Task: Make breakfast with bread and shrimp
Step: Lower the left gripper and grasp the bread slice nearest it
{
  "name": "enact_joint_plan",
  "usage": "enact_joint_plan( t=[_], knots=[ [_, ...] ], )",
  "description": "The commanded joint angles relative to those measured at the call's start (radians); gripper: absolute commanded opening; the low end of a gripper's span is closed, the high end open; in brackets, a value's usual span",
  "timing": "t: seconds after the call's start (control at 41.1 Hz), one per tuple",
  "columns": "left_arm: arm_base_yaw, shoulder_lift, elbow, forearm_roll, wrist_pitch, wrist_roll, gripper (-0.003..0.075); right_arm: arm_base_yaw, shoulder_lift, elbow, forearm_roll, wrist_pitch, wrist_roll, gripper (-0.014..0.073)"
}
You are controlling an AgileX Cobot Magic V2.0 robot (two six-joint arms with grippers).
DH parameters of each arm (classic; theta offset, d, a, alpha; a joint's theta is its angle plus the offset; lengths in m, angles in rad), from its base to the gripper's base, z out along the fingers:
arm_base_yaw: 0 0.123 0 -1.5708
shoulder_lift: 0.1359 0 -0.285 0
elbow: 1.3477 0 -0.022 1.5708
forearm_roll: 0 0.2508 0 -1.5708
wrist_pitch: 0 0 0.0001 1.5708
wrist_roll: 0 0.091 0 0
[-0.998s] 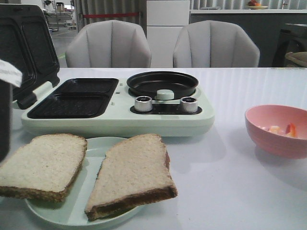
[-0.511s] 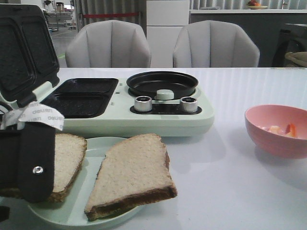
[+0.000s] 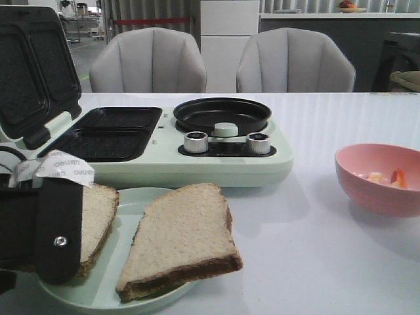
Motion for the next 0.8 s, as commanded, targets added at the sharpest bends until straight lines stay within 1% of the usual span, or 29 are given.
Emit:
enact_joint_plan(
  t=[0.0,0.097,0.341,0.438,0.658,0.779],
  knots=[
    [-0.002,-0.021,-0.013,0.012,0.053,-0.017,0.0303,-0.005,-0.003,-0.03,-0.012,-0.062,-0.009,0.0516],
    [-0.002,-0.021,-0.013,0.012,0.053,-0.017,0.025,-0.005,-0.003,-0.03,-0.012,-0.062,-0.009,0.0516],
    [-0.004,-0.021,-0.013,0.006,0.061,-0.017,0.0158,-0.005,-0.003,-0.03,-0.012,-0.062,-0.009,0.0516],
    [-0.014,-0.021,-0.016,0.004,0.103,-0.017,0.0143,-0.005,-0.003,-0.03,-0.012,-0.062,-0.009,0.0516],
    [-0.08,-0.074,-0.021,-0.005,0.195,-0.017,0.0143,-0.005,-0.003,-0.03,-0.012,-0.062,-0.009,0.0516],
    [-0.112,-0.115,-0.023,-0.007,0.268,-0.015,0.0143,-0.005,-0.003,-0.03,-0.012,-0.062,-0.009,0.0516]
  ],
)
